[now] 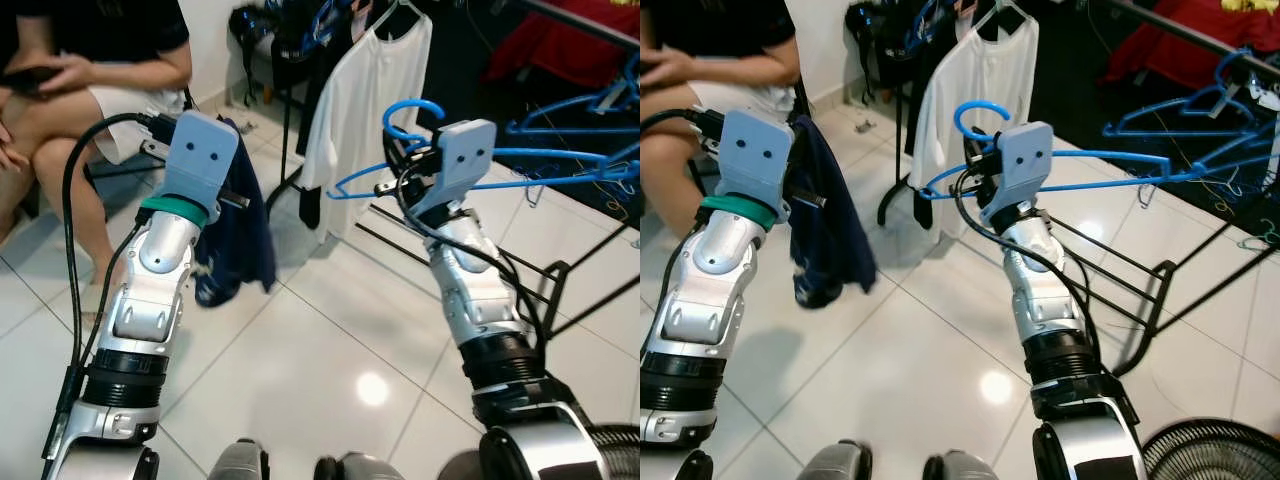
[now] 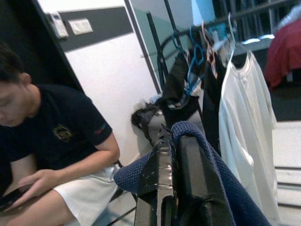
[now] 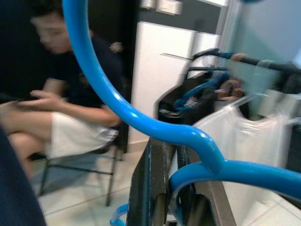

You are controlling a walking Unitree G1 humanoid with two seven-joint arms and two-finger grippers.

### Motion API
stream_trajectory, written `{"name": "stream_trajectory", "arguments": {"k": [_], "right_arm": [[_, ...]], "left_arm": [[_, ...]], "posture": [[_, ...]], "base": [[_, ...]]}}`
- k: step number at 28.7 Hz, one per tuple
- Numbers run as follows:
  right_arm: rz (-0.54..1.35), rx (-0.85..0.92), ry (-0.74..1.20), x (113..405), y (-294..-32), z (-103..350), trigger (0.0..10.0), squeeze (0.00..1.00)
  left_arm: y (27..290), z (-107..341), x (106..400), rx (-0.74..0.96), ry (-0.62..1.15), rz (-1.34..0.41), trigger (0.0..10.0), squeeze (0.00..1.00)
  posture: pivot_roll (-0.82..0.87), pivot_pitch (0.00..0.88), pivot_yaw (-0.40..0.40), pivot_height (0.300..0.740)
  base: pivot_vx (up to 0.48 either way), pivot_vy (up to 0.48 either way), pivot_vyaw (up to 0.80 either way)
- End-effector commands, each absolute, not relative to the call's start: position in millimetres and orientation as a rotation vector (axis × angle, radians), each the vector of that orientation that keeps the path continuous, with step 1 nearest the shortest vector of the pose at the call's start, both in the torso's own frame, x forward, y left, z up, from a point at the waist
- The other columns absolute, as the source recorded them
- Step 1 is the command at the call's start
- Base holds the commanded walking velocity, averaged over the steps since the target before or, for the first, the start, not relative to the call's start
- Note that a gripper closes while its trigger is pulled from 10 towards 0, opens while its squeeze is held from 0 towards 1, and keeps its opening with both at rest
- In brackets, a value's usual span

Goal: Hang hanger

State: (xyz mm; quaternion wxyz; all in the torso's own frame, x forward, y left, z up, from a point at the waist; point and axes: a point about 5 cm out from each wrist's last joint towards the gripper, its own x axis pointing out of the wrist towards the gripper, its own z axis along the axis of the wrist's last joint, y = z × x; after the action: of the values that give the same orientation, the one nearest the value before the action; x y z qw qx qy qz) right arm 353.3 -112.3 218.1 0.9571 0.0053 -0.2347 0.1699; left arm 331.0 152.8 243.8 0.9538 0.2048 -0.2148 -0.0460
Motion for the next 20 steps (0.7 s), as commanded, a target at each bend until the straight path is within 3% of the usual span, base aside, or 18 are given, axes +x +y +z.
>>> {"name": "stream_trajectory", "arguments": {"k": [1, 9, 17, 20], "right_arm": [[0.268, 0.013, -0.471, 352.6, -126.3, 215.2, 10.0, 0.00], [0.108, 0.126, -0.418, 353.1, -151.4, 204.4, 10.0, 0.00], [0.072, 0.125, -0.405, 354.0, -156.7, 202.5, 10.0, 0.00], [0.042, 0.122, -0.394, 355.3, -159.8, 201.5, 10.0, 0.00]], "left_arm": [[138.4, 242.9, 326.8, 0.393, -0.459, -0.164, 10.0, 0.00], [118.8, 238.6, 322.7, 0.360, -0.465, -0.256, 10.0, 0.00], [114.1, 237.1, 320.8, 0.354, -0.465, -0.282, 10.0, 0.00], [111.7, 236.8, 319.4, 0.347, -0.466, -0.297, 10.0, 0.00]], "posture": [[0.09, 0.073, -0.039, 0.740], [0.08, 0.080, -0.023, 0.740], [0.08, 0.082, -0.021, 0.740], [0.08, 0.083, -0.020, 0.740]], "base": [[0.431, 0.000, 0.00], [0.431, 0.000, 0.00], [0.431, 0.000, 0.00], [0.430, 0.000, -0.53]]}}
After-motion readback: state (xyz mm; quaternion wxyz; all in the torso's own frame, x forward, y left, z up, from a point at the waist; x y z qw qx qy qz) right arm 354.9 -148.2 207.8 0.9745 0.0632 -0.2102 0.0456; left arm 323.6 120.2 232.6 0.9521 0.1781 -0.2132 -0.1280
